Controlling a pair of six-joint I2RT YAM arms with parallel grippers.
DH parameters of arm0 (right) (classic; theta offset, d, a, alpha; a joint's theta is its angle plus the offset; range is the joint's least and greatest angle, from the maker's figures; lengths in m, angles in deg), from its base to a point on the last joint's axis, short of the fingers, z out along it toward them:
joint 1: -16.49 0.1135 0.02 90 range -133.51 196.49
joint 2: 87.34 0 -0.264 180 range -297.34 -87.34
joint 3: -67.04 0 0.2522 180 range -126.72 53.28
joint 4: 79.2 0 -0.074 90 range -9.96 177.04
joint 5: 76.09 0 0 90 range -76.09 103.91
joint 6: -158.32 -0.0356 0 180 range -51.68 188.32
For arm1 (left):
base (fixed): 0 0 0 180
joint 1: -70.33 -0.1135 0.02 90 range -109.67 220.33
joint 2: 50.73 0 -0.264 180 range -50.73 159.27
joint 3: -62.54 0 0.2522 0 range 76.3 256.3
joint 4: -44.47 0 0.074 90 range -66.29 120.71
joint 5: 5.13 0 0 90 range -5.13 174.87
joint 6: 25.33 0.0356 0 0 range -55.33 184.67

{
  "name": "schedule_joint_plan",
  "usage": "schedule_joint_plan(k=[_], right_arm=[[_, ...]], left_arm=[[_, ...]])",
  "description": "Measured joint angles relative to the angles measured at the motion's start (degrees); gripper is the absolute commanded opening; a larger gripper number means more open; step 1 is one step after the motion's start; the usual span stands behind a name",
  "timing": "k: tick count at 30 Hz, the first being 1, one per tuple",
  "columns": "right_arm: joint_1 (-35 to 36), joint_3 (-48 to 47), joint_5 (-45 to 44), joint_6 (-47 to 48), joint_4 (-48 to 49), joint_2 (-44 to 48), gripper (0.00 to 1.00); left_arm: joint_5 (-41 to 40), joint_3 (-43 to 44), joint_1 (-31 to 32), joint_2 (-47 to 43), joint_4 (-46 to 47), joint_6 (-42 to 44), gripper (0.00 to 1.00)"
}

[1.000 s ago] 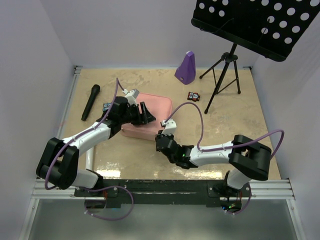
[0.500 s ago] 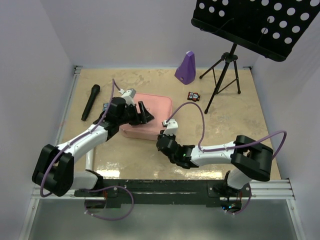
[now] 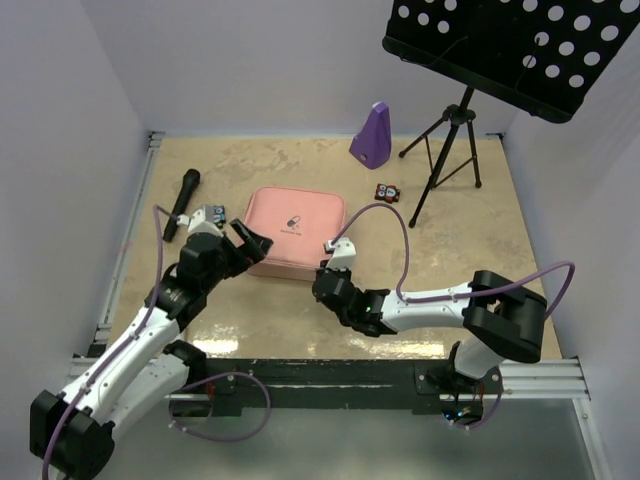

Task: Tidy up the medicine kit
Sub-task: Zip the medicine box at the center of the board.

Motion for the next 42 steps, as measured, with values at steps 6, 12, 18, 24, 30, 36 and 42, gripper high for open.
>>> schedule_joint_plan(k=[6, 12, 18, 24, 30, 36, 42], right_arm=[[0.0, -0.3, 0.0, 0.1, -0.7, 0.0, 0.00], [0.0, -0.4, 0.0, 0.2, -0.8, 0.0, 0.00], [0.0, -0.4, 0.1, 0.2, -0.9, 0.0, 0.00], [0.0, -0.4, 0.2, 0.3, -1.0, 0.0, 0.00], [0.0, -0.4, 0.6, 0.4, -1.4, 0.5, 0.00], [0.0, -0.3, 1.1, 0.5, -1.9, 1.2, 0.00], [0.0, -0.3, 1.2, 0.6, -1.9, 1.3, 0.00]], left_arm=[[-3.9, -9.5, 0.0, -9.3, -4.4, -9.3, 0.90], [-3.1, -14.8, 0.0, -8.9, -0.8, -16.3, 0.82], [-2.9, -17.6, 0.0, -7.2, 6.2, -20.9, 0.80], [-5.1, -17.8, 0.0, -5.4, 11.8, -23.8, 0.75], [-7.8, -17.8, 0.0, -2.1, 13.1, -25.2, 0.67], [-8.9, -17.8, -1.9, -0.2, 13.4, -25.0, 0.64], [-7.1, -17.5, -4.3, 2.4, 15.2, -24.2, 0.56]])
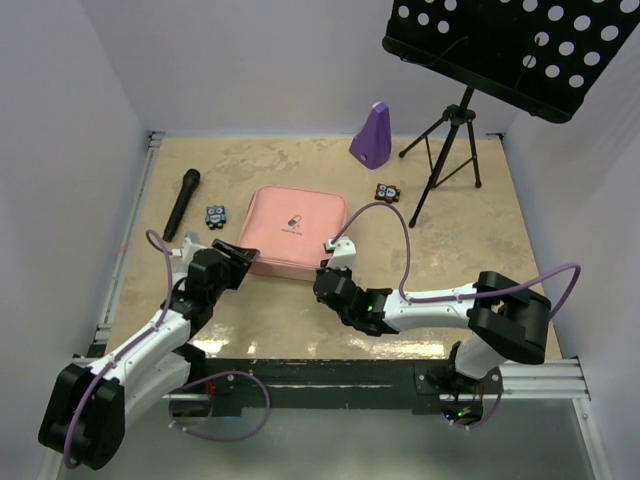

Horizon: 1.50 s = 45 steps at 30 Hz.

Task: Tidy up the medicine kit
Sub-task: Zip the medicine box at the center of the board.

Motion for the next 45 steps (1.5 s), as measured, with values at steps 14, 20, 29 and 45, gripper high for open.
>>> schedule_joint_plan(k=[14, 20, 29, 45], right_arm=[[0.1, -0.2, 0.7, -0.5, -3.5, 1.1, 0.00], [0.1, -0.9, 0.8, -2.6, -7.1, 2.1, 0.00], [0.1, -1.1, 1.7, -6.5, -13.4, 5.0, 0.00], [0.1, -1.1, 4.0, -11.8, -17.9, 7.5, 0.00]], left_arm=[[4.6, 1.4, -3.5, 4.1, 4.4, 3.3, 0.07], [7.1, 2.6, -5.1, 6.7, 5.7, 4.9, 0.00], [10.5, 3.9, -6.5, 9.7, 7.5, 7.3, 0.00], [18.5, 8.9, -10.7, 17.6, 8.4, 10.9, 0.00]])
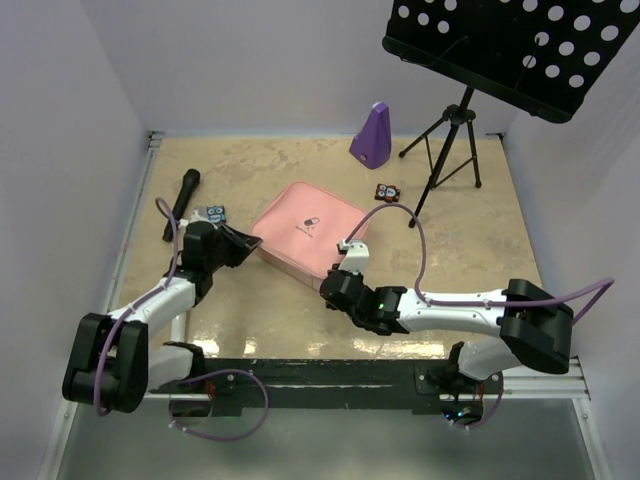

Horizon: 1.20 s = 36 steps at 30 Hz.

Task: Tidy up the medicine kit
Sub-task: Zip the medicine box at the center of the board.

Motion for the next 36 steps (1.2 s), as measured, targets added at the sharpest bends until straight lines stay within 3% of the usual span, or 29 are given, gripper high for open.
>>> schedule_joint_plan(k=[27, 31, 36], right_arm=[[-0.5, 1.9, 1.9, -4.8, -0.3, 3.6, 0.00], [-0.5, 1.9, 2.5, -5.3, 0.2, 3.7, 0.00], [-0.5, 2.0, 2.4, -5.2, -2.6, 3.7, 0.00]], left_arm=[[11.8, 16.6, -2.3, 20.2, 0.7, 4.7, 0.02], [12.9, 18.0, -3.4, 20.3, -1.8, 5.8, 0.46], [7.8, 20.7, -8.0, 19.5, -1.9, 8.2, 0.73]])
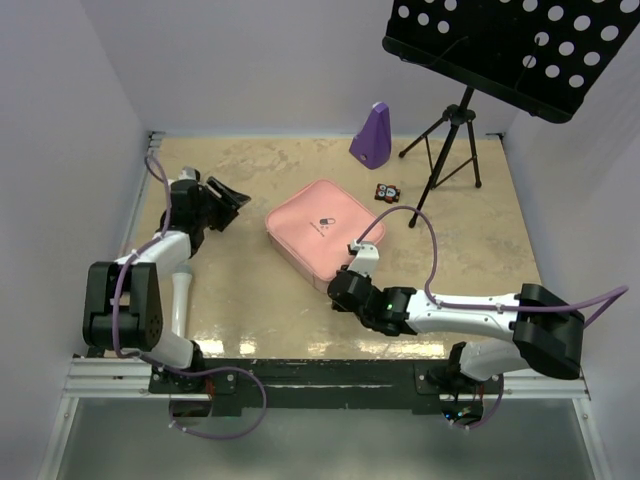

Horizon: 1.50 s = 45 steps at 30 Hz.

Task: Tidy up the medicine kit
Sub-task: Zip the medicine box at the center of the board.

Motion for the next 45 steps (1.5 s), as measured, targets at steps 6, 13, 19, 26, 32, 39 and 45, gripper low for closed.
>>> schedule_joint_plan(k=[6, 13, 19, 26, 32, 39, 45], right_arm=[[0.0, 0.0, 0.0, 0.3, -0.6, 0.0, 0.00], [0.1, 0.0, -0.1, 2.1, -0.3, 0.0, 0.00], [0.3, -1.2, -0.6, 3.8, -0.3, -2.0, 0.00], [0.3, -2.5, -1.1, 5.2, -1.0, -3.5, 0.00], [0.3, -2.7, -1.1, 5.6, -1.2, -3.5, 0.00], [0.3, -2.7, -1.0, 6.0, -1.2, -3.5, 0.00], [0.3, -2.7, -1.0, 6.4, -1.1, -3.5, 0.00]], left_arm=[[-3.1, -1.1, -1.6, -7.7, -1.2, 0.6, 0.82], [-4.6, -10.4, 4.5, -22.3, -3.9, -1.4, 0.93], [-7.6, -17.2, 15.9, -29.3, -4.6, -6.1, 1.00], [-14.0, -18.5, 20.3, -29.3, -6.6, -9.2, 1.00], [-18.7, -15.9, 20.2, -21.7, -5.9, -8.2, 0.92], [-20.0, -12.7, 18.9, -13.4, -2.5, -6.0, 0.85], [-19.1, -9.6, 17.5, -9.5, 0.7, -2.8, 0.67]])
